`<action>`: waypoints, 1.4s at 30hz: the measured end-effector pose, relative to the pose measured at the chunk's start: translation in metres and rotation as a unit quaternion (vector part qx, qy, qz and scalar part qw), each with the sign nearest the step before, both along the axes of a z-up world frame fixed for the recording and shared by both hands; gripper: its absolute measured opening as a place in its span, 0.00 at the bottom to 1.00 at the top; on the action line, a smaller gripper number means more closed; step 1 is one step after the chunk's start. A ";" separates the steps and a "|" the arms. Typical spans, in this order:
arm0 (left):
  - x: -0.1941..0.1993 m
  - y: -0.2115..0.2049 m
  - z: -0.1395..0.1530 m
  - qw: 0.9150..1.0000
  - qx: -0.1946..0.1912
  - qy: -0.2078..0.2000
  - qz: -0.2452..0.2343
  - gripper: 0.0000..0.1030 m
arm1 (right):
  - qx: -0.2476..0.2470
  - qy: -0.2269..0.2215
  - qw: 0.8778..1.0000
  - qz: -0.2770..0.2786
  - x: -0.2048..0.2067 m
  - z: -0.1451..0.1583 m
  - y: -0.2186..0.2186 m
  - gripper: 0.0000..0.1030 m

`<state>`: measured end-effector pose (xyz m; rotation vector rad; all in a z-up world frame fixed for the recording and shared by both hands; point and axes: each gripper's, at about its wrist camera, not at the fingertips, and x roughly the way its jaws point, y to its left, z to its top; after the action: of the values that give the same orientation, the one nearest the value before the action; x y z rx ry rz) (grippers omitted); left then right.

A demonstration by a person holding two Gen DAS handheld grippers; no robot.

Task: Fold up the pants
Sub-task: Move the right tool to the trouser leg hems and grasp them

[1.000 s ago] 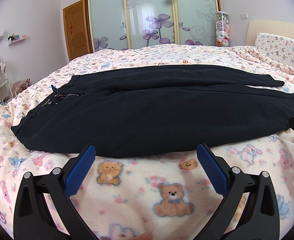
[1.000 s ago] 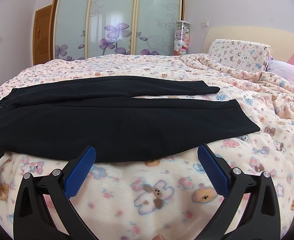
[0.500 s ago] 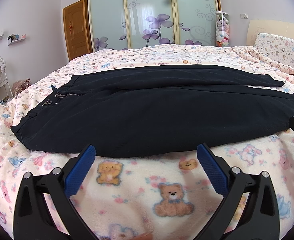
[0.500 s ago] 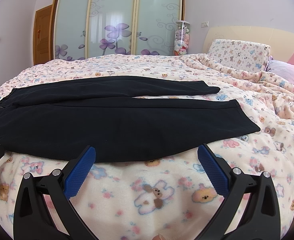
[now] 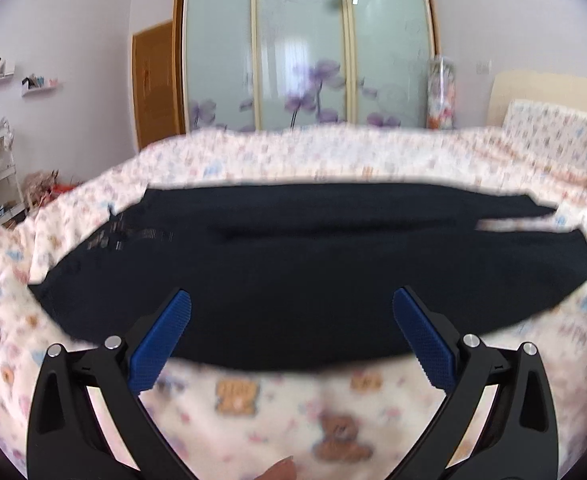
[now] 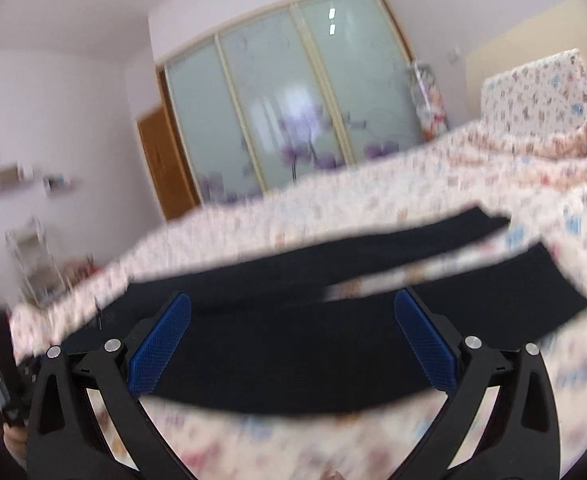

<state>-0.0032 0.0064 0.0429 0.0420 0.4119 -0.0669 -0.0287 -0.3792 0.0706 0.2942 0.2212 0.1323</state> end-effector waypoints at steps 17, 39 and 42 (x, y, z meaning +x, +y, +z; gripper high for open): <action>0.021 -0.004 -0.016 1.000 -0.014 -0.008 0.018 0.98 | 0.179 0.219 0.952 -0.113 0.230 -0.017 -0.244 0.98; 0.046 -0.014 -0.035 0.995 -0.034 0.064 -0.069 0.98 | 0.057 0.279 0.938 -0.197 0.345 -0.083 -0.267 0.27; 0.047 -0.010 -0.036 0.994 -0.043 0.066 -0.069 0.98 | 0.063 0.256 0.948 -0.178 0.332 -0.075 -0.267 0.20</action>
<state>0.0437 -0.0036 0.0067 -0.0199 0.5373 -0.2247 0.3032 -0.6465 -0.0046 0.4901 0.6726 -0.2958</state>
